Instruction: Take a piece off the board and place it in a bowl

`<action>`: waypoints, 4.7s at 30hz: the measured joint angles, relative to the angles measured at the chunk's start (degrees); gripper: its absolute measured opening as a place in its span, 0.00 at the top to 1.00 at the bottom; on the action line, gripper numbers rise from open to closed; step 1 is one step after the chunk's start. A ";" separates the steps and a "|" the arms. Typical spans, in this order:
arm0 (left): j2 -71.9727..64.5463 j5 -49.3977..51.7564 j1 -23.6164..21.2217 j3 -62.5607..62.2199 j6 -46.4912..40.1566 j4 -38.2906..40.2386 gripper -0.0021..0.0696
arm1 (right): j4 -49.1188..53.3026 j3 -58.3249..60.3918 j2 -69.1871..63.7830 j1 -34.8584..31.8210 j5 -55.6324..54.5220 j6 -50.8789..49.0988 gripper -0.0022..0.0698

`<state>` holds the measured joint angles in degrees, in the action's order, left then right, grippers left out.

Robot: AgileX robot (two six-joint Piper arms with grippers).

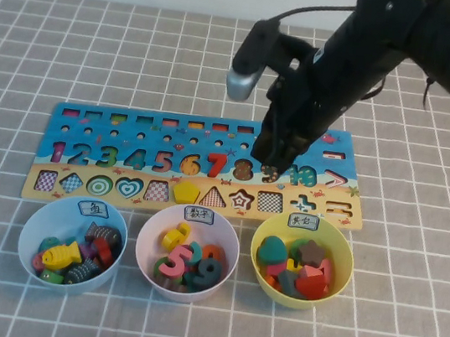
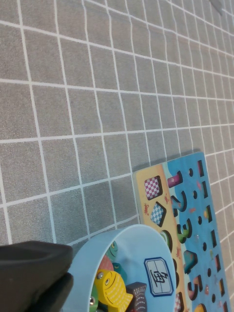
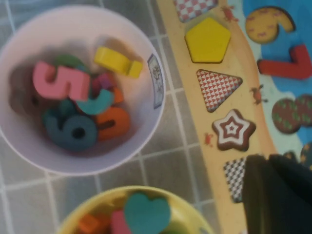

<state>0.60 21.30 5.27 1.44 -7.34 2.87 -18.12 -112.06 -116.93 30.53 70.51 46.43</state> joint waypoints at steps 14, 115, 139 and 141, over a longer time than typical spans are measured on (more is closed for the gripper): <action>0.00 0.00 0.00 0.00 0.00 0.00 0.97 | -1.57 -9.32 -11.01 0.00 0.08 19.35 0.55; 0.00 0.00 0.00 0.00 0.00 0.00 0.97 | -2.42 -24.65 -27.31 0.45 -3.67 17.83 0.33; 0.00 0.00 0.00 0.00 0.00 0.00 0.97 | -0.51 -24.79 -27.31 0.45 -4.12 12.10 0.47; 0.00 0.00 0.00 0.00 0.00 0.00 0.97 | -0.25 -24.79 -27.31 0.45 -4.12 10.82 0.43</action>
<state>0.60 21.30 5.27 1.44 -7.34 2.87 -18.37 -136.85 -144.24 30.98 66.39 57.25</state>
